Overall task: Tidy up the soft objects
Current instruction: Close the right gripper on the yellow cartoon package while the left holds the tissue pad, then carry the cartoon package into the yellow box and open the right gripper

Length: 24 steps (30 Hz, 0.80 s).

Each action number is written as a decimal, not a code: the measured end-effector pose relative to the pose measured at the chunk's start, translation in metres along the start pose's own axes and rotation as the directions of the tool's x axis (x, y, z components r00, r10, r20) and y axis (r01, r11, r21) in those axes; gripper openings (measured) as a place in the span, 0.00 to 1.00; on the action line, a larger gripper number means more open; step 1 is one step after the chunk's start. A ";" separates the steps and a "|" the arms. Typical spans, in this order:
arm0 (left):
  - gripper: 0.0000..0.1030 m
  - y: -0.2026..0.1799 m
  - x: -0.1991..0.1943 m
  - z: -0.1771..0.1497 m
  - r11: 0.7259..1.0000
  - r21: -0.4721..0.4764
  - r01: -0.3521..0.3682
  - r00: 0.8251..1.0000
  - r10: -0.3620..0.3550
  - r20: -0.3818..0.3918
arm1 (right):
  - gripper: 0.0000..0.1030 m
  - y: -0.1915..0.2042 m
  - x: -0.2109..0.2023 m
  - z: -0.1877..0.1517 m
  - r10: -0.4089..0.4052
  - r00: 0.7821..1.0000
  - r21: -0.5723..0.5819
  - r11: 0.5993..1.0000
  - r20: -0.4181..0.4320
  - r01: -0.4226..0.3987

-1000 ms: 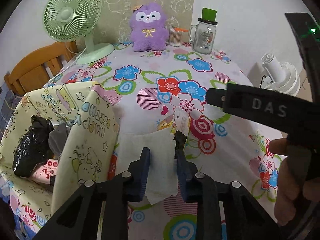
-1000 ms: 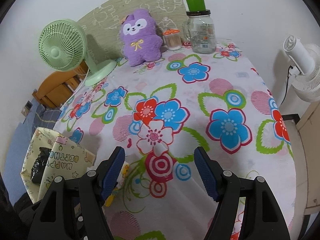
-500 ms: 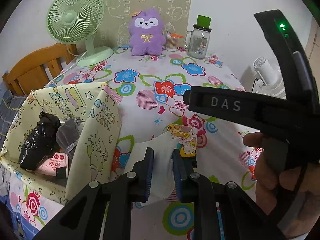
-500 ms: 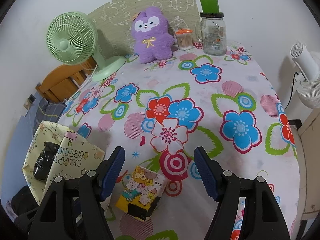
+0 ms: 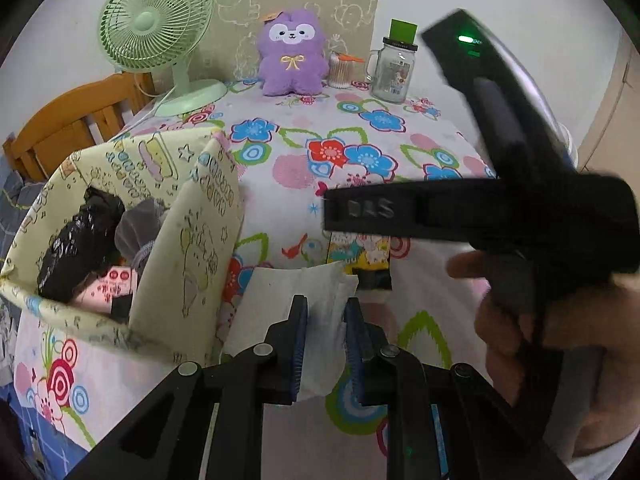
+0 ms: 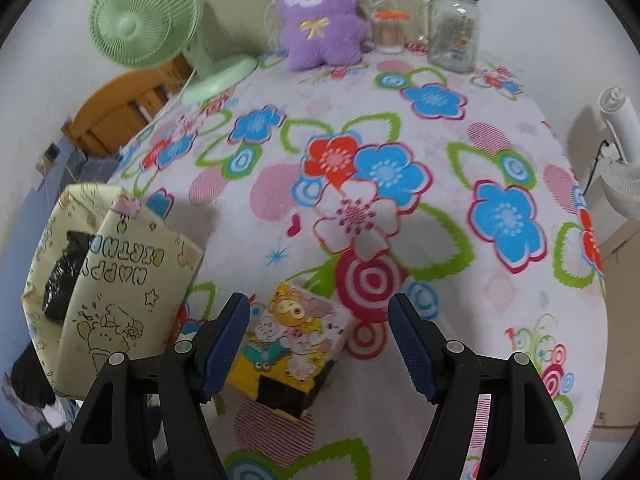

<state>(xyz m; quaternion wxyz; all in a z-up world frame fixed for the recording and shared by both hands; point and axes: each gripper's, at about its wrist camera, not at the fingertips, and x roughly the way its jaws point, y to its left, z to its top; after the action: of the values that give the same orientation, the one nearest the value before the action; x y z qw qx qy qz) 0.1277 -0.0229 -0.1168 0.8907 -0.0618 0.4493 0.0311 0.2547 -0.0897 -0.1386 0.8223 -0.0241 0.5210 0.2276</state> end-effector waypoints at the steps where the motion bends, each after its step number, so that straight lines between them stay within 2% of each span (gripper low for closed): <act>1: 0.17 0.000 -0.001 -0.003 1.000 0.000 0.001 1.000 -0.001 -0.004 | 0.72 0.003 0.006 0.001 -0.004 1.000 -0.007 1.000 -0.023 0.004; 9: 0.17 0.002 0.002 -0.020 1.000 -0.006 0.009 0.999 -0.009 -0.040 | 0.72 0.019 0.039 0.002 -0.060 0.991 -0.071 0.996 -0.121 0.052; 13: 0.17 0.003 0.002 -0.021 1.000 -0.011 0.016 0.999 -0.017 -0.041 | 0.70 0.024 0.042 0.002 -0.101 0.989 -0.094 0.991 -0.108 0.091; 15: 0.17 0.002 0.001 -0.020 1.000 -0.009 0.016 0.999 -0.016 -0.037 | 0.57 0.026 0.042 0.002 -0.144 0.985 -0.113 0.985 -0.090 0.134; 17: 0.17 0.003 0.000 -0.019 1.000 -0.010 0.020 0.999 -0.021 -0.035 | 0.54 0.025 0.041 0.002 -0.147 0.986 -0.120 0.983 -0.078 0.138; 24: 0.16 0.007 -0.008 -0.017 1.000 -0.012 0.022 1.000 -0.022 -0.012 | 0.50 0.019 0.024 0.003 -0.173 0.985 -0.099 0.980 0.008 0.173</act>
<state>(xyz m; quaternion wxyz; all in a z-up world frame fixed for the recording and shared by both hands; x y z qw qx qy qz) 0.1087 -0.0183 -0.1214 0.8879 -0.0723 0.4537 0.0235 0.2581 -0.0633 -0.1544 0.8366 -0.1100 0.5053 0.1807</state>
